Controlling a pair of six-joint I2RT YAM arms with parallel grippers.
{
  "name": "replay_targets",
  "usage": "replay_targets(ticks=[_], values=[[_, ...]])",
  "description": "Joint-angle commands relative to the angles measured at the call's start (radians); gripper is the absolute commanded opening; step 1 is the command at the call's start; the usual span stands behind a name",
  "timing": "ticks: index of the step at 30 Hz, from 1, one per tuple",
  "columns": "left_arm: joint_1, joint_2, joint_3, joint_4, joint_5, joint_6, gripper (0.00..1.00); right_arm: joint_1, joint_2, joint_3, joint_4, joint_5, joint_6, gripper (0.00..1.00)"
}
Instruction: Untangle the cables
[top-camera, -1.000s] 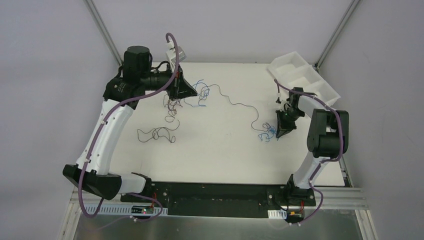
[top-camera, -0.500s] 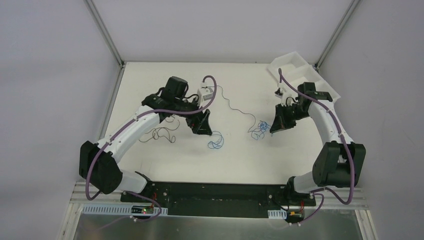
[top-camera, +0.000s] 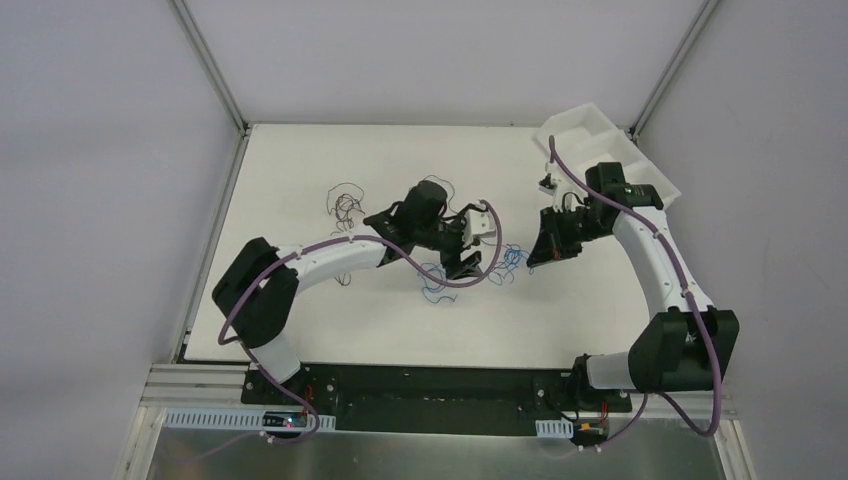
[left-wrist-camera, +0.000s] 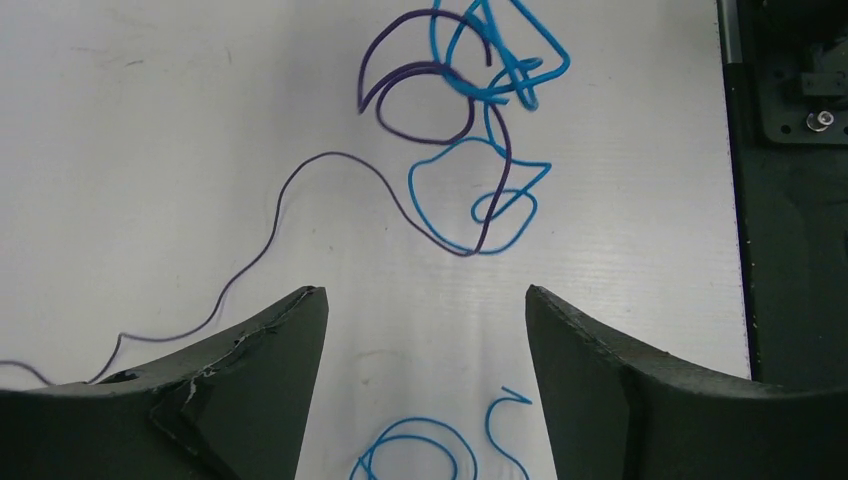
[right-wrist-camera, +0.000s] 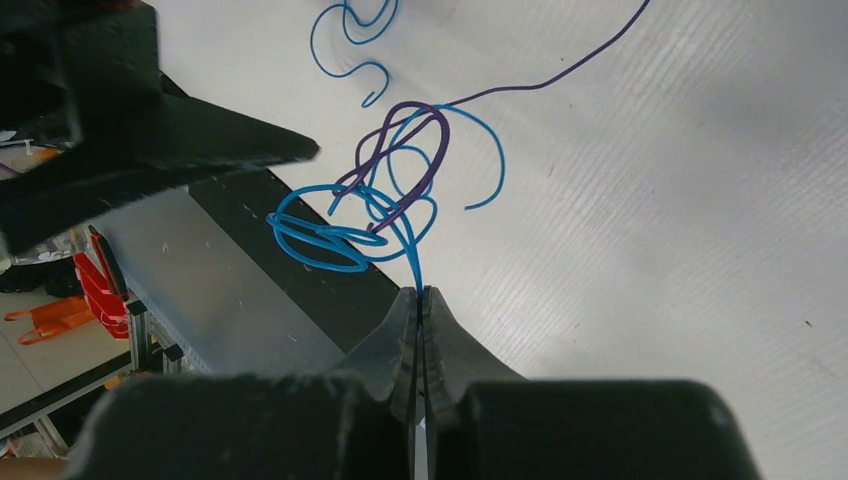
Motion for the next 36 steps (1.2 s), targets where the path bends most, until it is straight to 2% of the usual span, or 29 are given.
replay_targets(ticks=[1, 4, 7, 9, 13, 14, 17, 20, 23, 26, 30, 33, 36], values=[[-0.056, 0.037, 0.015, 0.168, 0.011, 0.046, 0.73, 0.019, -0.037, 0.034, -0.022, -0.036, 0.041, 0.00], [-0.085, 0.076, 0.022, 0.210, -0.014, 0.040, 0.70, 0.021, -0.036, 0.036, -0.022, -0.038, 0.046, 0.00], [-0.094, 0.111, 0.047, 0.232, -0.041, 0.008, 0.57, 0.024, -0.036, 0.035, -0.023, -0.035, 0.046, 0.00], [-0.094, 0.121, 0.056, 0.235, -0.046, -0.002, 0.44, 0.025, -0.038, 0.034, -0.029, -0.033, 0.044, 0.00], [-0.089, 0.094, 0.022, 0.220, -0.059, 0.022, 0.06, 0.018, -0.046, 0.029, -0.046, -0.008, 0.029, 0.00], [-0.086, 0.076, 0.004, 0.208, -0.063, 0.031, 0.00, 0.009, -0.049, 0.033, -0.054, 0.000, 0.025, 0.00], [-0.028, 0.016, -0.040, 0.131, -0.066, 0.031, 0.00, -0.075, -0.050, 0.077, -0.110, -0.008, -0.013, 0.00], [0.089, -0.008, -0.066, 0.029, -0.071, 0.014, 0.00, -0.213, -0.043, 0.156, -0.185, -0.022, -0.075, 0.00], [0.199, 0.012, -0.026, -0.055, -0.089, 0.020, 0.00, -0.305, -0.018, 0.236, -0.263, -0.039, -0.127, 0.00], [0.266, 0.069, 0.081, -0.119, -0.105, 0.014, 0.00, -0.332, 0.009, 0.280, -0.281, -0.060, -0.128, 0.00], [0.308, 0.180, 0.222, -0.129, -0.156, -0.029, 0.00, -0.339, 0.057, 0.353, -0.188, -0.048, 0.005, 0.00], [0.367, 0.269, 0.332, -0.173, -0.128, -0.064, 0.00, -0.360, 0.132, 0.483, -0.151, -0.031, 0.108, 0.00], [0.414, 0.318, 0.374, -0.181, -0.112, -0.045, 0.00, -0.402, 0.200, 0.595, -0.155, -0.009, 0.145, 0.00]])
